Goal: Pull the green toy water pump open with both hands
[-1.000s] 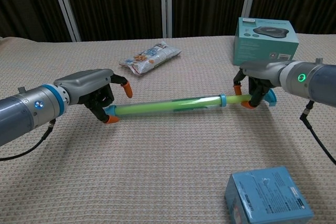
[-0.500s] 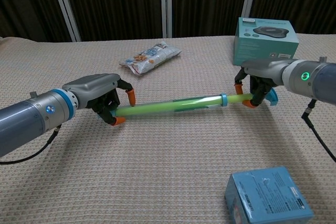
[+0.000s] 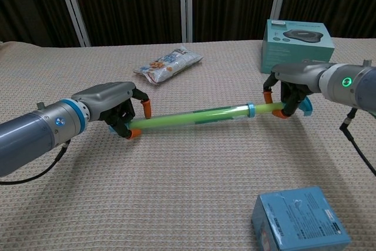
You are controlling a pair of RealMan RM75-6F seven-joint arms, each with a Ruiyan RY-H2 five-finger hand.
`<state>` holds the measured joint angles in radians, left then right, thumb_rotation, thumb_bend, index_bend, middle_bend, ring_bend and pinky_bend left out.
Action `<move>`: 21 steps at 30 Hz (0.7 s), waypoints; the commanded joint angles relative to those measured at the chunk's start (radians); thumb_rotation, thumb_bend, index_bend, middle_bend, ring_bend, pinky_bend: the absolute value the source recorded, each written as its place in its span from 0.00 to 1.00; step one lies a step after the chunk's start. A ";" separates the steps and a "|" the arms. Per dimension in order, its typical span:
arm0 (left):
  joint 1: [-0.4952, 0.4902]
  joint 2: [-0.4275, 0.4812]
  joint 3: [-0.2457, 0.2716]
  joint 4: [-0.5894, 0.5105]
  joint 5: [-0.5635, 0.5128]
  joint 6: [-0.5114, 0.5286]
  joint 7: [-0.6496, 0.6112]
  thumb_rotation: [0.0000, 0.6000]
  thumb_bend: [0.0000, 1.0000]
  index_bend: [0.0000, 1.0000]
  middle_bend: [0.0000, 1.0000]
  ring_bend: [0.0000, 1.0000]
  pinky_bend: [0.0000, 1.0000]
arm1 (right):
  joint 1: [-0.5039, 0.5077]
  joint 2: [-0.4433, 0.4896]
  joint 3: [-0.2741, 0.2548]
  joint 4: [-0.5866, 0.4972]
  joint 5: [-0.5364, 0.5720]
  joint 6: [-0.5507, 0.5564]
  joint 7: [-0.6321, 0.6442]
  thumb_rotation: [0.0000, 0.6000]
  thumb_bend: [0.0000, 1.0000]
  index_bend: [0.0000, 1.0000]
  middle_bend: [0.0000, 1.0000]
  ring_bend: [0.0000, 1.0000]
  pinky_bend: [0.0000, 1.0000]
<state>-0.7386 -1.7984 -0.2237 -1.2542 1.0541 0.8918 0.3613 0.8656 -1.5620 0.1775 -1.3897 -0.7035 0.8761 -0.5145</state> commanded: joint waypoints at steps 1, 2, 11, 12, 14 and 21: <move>0.003 0.008 0.000 -0.007 -0.005 0.005 0.000 1.00 0.44 0.69 0.89 0.84 1.00 | -0.004 0.008 0.000 -0.004 -0.009 0.007 0.005 1.00 0.49 0.69 1.00 1.00 1.00; 0.005 0.015 0.001 -0.011 -0.007 0.007 0.000 1.00 0.44 0.69 0.89 0.84 1.00 | -0.006 0.015 0.000 -0.006 -0.015 0.010 0.009 1.00 0.49 0.69 1.00 1.00 1.00; 0.037 0.096 0.017 -0.042 -0.035 0.020 -0.003 1.00 0.44 0.69 0.89 0.84 1.00 | -0.043 0.101 0.001 -0.053 -0.053 0.038 0.048 1.00 0.49 0.69 1.00 1.00 1.00; 0.045 0.112 0.021 -0.050 -0.039 0.021 -0.007 1.00 0.44 0.70 0.89 0.84 1.00 | -0.051 0.117 -0.001 -0.066 -0.059 0.045 0.054 1.00 0.49 0.69 1.00 1.00 1.00; 0.052 0.130 0.025 -0.057 -0.041 0.022 -0.013 1.00 0.44 0.70 0.89 0.84 1.00 | -0.059 0.133 -0.002 -0.078 -0.066 0.051 0.059 1.00 0.49 0.69 1.00 1.00 1.00; 0.103 0.221 0.056 -0.079 -0.034 0.043 -0.053 1.00 0.44 0.70 0.89 0.84 1.00 | -0.100 0.205 -0.015 -0.142 -0.097 0.090 0.076 1.00 0.49 0.69 1.00 1.00 1.00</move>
<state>-0.6545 -1.6041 -0.1800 -1.3266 1.0176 0.9276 0.3251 0.7787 -1.3771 0.1682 -1.5120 -0.7888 0.9516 -0.4434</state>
